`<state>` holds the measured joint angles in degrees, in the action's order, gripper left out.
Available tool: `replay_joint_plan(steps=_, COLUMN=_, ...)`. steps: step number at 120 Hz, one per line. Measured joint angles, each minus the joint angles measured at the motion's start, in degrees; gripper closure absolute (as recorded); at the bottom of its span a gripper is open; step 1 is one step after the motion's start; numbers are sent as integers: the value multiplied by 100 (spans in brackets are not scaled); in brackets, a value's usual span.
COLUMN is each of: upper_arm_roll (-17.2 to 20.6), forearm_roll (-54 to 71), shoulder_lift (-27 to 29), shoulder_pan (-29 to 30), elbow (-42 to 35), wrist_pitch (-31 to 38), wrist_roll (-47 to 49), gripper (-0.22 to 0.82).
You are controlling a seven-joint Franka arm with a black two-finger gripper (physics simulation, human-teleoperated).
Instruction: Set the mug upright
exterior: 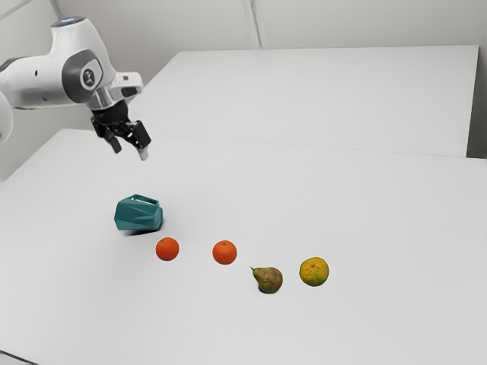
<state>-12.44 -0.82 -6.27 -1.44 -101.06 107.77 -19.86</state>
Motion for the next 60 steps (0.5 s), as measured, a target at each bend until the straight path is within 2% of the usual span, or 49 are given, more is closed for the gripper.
replay_joint_plan(steps=16, upper_arm_roll=-249, forearm_roll=-159, shoulder_lift=-34, shoulder_pan=-7, elbow=4, wrist_pitch=23, wrist_roll=-4, gripper=0)
replay_joint_plan(steps=35, upper_arm_roll=-252, forearm_roll=-950, shoulder_lift=-378, shoulder_pan=822, elbow=50, wrist_pitch=-29, wrist_roll=-273, gripper=0)
replay_joint_plan(steps=60, upper_arm_roll=-268, forearm_roll=-1948, shoulder_lift=-1123, shoulder_pan=1443, elbow=274, wrist_pitch=-525, wrist_roll=-964, gripper=0)
